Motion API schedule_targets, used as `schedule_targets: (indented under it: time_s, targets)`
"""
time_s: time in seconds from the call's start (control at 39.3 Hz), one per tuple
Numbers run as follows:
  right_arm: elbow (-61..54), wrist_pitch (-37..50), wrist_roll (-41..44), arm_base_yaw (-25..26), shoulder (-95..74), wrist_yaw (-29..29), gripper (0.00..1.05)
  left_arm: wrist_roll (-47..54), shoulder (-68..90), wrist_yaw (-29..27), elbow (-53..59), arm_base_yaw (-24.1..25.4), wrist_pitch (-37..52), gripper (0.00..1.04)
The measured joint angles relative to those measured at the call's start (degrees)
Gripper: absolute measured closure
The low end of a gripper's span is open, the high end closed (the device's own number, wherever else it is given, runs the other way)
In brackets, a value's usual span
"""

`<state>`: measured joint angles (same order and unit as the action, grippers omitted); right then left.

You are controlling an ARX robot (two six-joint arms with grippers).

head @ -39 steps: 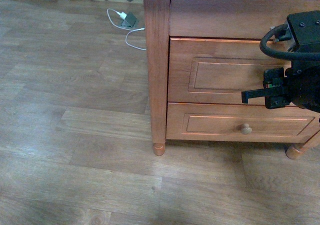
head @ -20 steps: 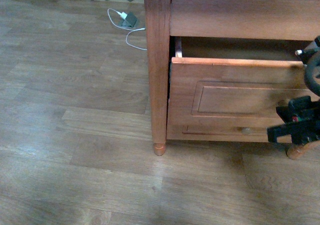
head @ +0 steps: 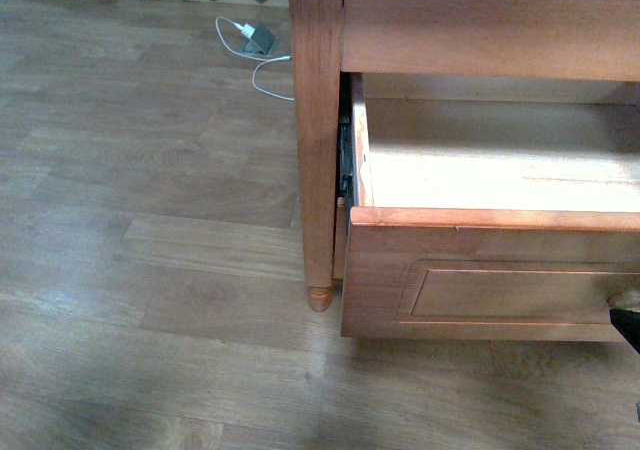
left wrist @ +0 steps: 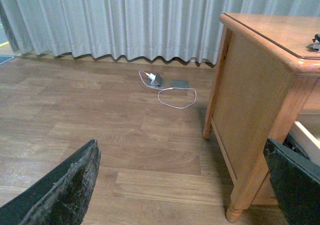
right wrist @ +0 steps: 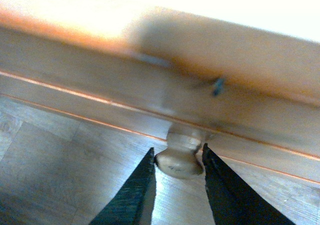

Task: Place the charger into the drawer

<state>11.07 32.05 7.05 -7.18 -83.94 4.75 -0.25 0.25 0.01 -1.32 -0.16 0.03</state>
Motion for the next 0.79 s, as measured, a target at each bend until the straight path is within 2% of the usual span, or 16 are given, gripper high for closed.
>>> schedule_targets:
  time_s: [0.05, 0.18, 0.28, 0.43, 0.53, 0.61, 0.71, 0.79]
  targets:
    - [0.0, -1.9, -0.6, 0.7, 3.3, -0.3, 0.62, 0.0, 0.0, 0.0, 0.0, 0.0, 0.0, 0.06]
    - [0.1, -9.8, -0.9, 3.1, 12.9, 1.3, 0.44, 0.0, 0.0, 0.0, 0.0, 0.0, 0.0, 0.06]
    - [0.3, -18.6, -0.9, 5.7, 22.5, 5.6, 0.30, 0.0, 0.0, 0.0, 0.0, 0.0, 0.0, 0.06]
    - [1.5, -32.4, -0.9, 12.3, 38.2, 13.3, 0.08, 0.0, 0.0, 0.0, 0.0, 0.0, 0.0, 0.06]
    - [2.6, -40.6, 0.1, 22.0, 48.5, 21.4, 0.09, 0.0, 0.0, 0.0, 0.0, 0.0, 0.0, 0.06]
    - [2.6, -42.8, 0.2, 29.4, 53.2, 27.6, 0.09, 0.0, 0.0, 0.0, 0.0, 0.0, 0.0, 0.06]
    - [1.9, -40.5, -0.9, 34.9, 56.5, 31.1, 0.09, 0.0, 0.0, 0.0, 0.0, 0.0, 0.0, 0.06]
    - [1.6, -39.3, -2.2, 37.0, 57.6, 31.7, 0.09, 0.0, 0.0, 0.0, 0.0, 0.0, 0.0, 0.06]
